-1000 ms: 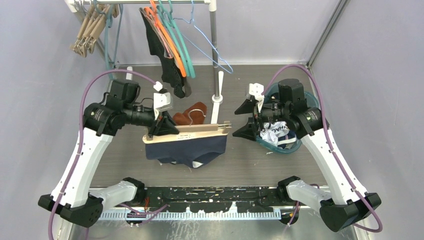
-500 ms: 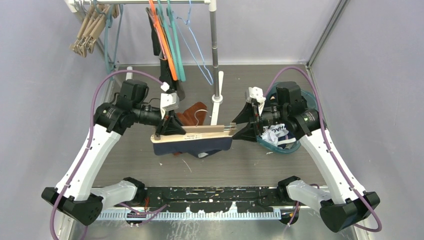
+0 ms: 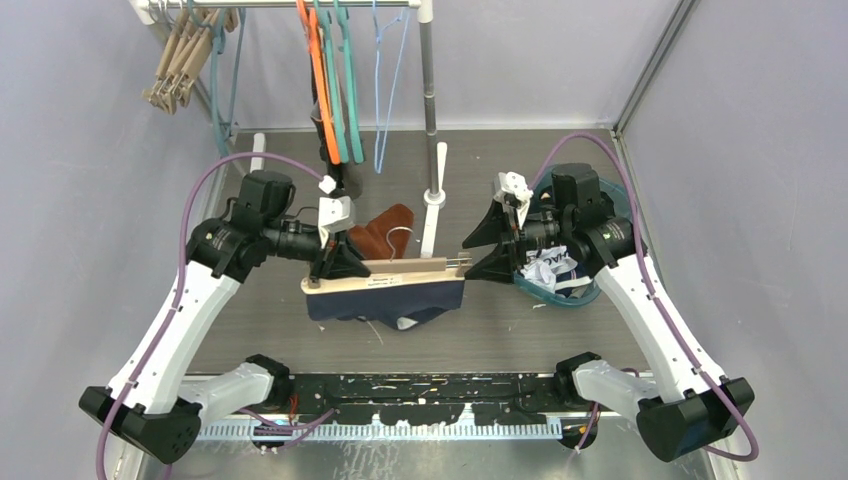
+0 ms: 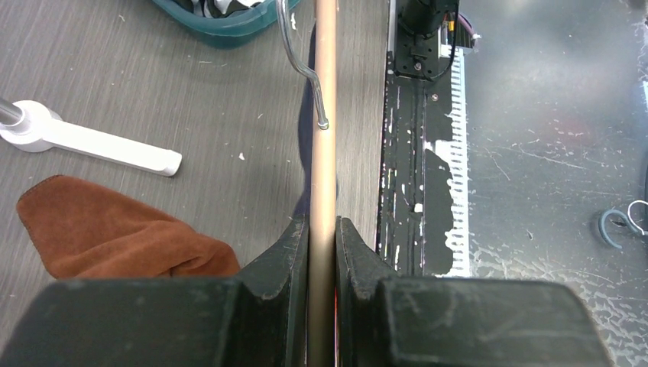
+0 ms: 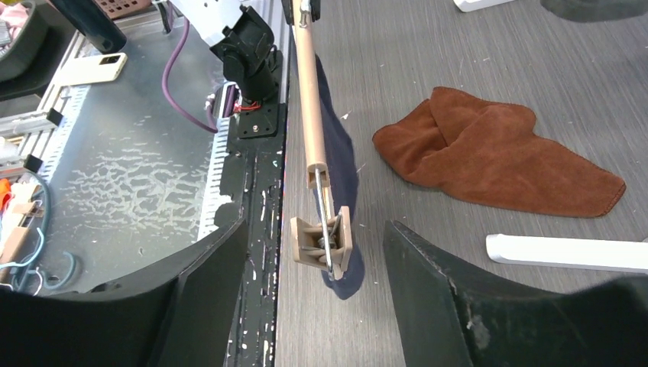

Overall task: Remove the underwear clipped to the hanger
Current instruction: Remove the underwear from the hanger.

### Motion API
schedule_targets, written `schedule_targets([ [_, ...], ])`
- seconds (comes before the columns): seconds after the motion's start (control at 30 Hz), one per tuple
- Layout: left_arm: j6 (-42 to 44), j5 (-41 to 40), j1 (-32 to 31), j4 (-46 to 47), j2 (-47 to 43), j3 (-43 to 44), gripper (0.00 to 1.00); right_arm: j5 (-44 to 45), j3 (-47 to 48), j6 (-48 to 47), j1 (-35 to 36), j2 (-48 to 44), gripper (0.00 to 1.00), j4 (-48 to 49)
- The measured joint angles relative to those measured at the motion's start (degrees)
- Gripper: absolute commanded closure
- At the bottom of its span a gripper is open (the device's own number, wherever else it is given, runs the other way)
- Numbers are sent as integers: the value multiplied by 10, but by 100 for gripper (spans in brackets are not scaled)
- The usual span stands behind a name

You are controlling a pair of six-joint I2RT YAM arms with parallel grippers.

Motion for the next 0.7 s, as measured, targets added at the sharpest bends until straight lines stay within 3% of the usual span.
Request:
schedule_targets([
  [0.3,-17,0,0,14,-20,-6,100,0,-21,-2,0,-16,40,3],
  [0.7,-30,0,0,32,-25,-27,100,-12,-26,32,0,-17,48,37],
])
